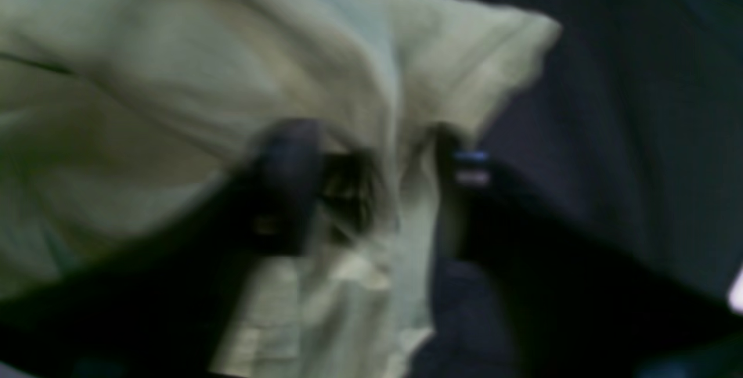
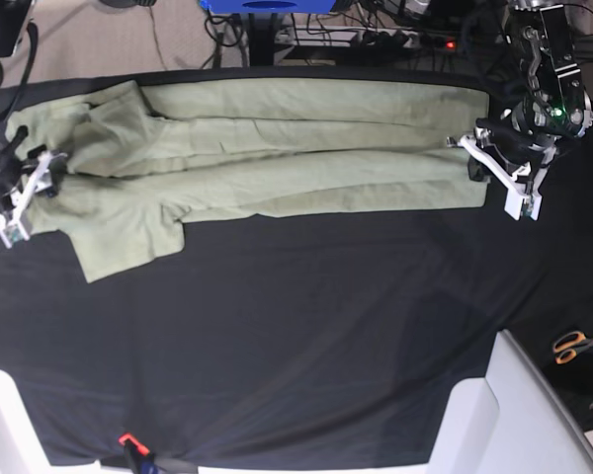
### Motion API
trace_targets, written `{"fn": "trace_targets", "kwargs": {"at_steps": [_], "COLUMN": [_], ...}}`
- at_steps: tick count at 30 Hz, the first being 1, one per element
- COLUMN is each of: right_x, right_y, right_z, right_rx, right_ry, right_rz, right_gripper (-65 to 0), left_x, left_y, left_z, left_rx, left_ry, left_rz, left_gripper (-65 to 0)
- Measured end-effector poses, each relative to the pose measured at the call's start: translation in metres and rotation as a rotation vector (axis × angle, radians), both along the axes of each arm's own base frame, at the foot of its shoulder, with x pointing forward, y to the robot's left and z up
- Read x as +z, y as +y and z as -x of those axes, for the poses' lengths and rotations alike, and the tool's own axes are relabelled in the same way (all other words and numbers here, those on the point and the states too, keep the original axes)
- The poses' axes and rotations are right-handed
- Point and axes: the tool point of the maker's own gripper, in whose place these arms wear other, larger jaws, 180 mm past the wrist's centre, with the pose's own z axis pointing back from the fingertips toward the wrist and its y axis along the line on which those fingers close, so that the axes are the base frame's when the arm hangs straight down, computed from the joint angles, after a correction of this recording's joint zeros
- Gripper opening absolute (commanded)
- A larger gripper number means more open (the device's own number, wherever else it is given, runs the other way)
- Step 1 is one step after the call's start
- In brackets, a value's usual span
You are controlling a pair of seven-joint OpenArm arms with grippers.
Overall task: Fold the T-shirt properly
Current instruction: 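Hold the strip ends and stretch them apart with both grippers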
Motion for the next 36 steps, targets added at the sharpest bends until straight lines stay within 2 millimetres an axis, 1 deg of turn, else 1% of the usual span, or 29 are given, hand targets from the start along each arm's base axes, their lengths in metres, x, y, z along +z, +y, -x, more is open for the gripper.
{"fn": "trace_targets", "kwargs": {"at_steps": [1,3,4,7,9,11,13,15,17,19,21,23,25,27,30,31,32,33,34,35,36], "right_x": [0.011,0.034,0.042,0.052,0.053,0.045,0.028,0.009,-0.003,-0.010,-0.010,-0.015,-0.029,-0.040,-0.039,-0.039,-0.040,-0.040,-0.040,-0.041,-0.041], "right_y": [0.000,0.001,0.004,0.018,0.030,0.046,0.055,0.053,0.050,0.044,0.044,0.051,0.058,0.063,0.064,0.066,0.069,0.072,0.072,0.071,0.069], "right_z": [-0.006,-0.015,-0.018,-0.032,-0.051,-0.069,-0.078,-0.082,-0.086,-0.091,-0.103,-0.106,-0.097,-0.090,-0.096,-0.098,-0.099,-0.100,-0.099,-0.098,-0.098], "right_rx": [-0.027,-0.080,-0.080,-0.034,0.014,0.061,0.060,0.037,0.016,0.003,-0.008,-0.011,-0.014,-0.017,-0.023,-0.028,-0.029,-0.029,-0.030,-0.031,-0.031], "right_ry": [-0.052,-0.150,-0.174,-0.196,-0.197,-0.183,-0.137,-0.077,-0.029,0.000,-0.029,-0.031,0.015,0.041,0.034,0.023,0.012,0.004,0.002,0.009,0.013], "right_rz": [-0.016,-0.024,-0.019,0.019,0.032,0.006,-0.032,-0.055,-0.085,-0.101,-0.131,-0.172,-0.196,-0.218,-0.241,-0.249,-0.260,-0.269,-0.270,-0.266,-0.262], "right_gripper": [-19.1,-19.2,-19.7,-19.2,-19.4,-19.4,-19.2,-19.4,-19.5,-19.5,-19.5,-19.7,-19.7,-19.7,-20.6,-23.6,-28.4,-34.7,-42.6,-53.4,-62.4], "left_x": [0.000,0.001,0.001,0.001,0.001,0.001,0.000,0.001,0.000,0.001,0.001,0.001,0.000,-0.007,-0.013,-0.013,-0.013,-0.013,-0.012,-0.012,-0.013], "left_y": [0.000,0.000,0.000,0.000,-0.001,-0.001,-0.001,-0.001,-0.001,-0.002,-0.001,-0.001,-0.001,0.000,0.001,0.001,0.001,0.001,0.001,0.001,0.001], "left_z": [-0.001,-0.002,-0.003,-0.001,-0.002,-0.002,-0.001,-0.002,-0.002,-0.002,-0.003,-0.003,-0.003,0.000,0.005,0.005,0.004,0.004,0.003,0.003,0.003], "left_rx": [0.001,0.000,0.000,0.002,0.002,0.002,0.003,0.004,0.004,0.003,0.005,0.004,0.006,0.015,0.022,0.022,0.022,0.022,0.022,0.022,0.022], "left_ry": [-0.002,-0.006,-0.008,-0.003,-0.006,-0.006,-0.004,-0.007,-0.006,-0.008,-0.010,-0.009,-0.007,0.012,0.034,0.033,0.032,0.030,0.028,0.029,0.030], "left_rz": [0.001,0.001,0.001,0.000,0.003,0.002,0.004,0.004,0.003,0.006,0.004,0.003,0.007,0.015,0.020,0.022,0.021,0.022,0.022,0.021,0.020], "left_gripper": [-65.0,-65.0,-65.0,-65.0,-65.0,-65.0,-65.0,-65.0,-65.0,-65.0,-65.0,-65.0,-65.0,-65.0,-65.0,-65.0,-65.0,-65.0,-65.0,-65.0,-65.0]}}
